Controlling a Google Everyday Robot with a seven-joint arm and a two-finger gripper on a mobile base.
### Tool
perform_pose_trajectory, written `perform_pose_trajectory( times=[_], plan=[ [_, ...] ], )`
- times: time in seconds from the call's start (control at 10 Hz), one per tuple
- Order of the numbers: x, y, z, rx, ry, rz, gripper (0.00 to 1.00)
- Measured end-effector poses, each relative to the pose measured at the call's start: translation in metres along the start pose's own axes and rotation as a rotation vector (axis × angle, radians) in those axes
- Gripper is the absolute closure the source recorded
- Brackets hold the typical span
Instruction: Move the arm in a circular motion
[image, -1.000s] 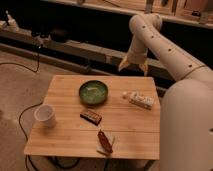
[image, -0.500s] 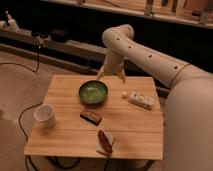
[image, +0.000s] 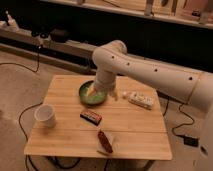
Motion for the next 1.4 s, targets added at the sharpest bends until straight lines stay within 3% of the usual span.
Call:
perform_pose_trajectory(
  times=[0.2,0.5,0.8,1.1,1.4],
  plan=[
    [-0.011,0.036,-0.003,0.0,-0.014,0.074,0.2],
    [-0.008,0.116,-0.035,-0.04,0.03,0.209,0.2],
    [0.005,0.188,-0.059,-0.043,0.063,0.339,0.2],
    [0.046,0.242,-0.077,-0.033,0.09,0.436,0.2],
    [0.106,0.276,-0.095,-0.086,0.114,0.477,0.2]
  ],
)
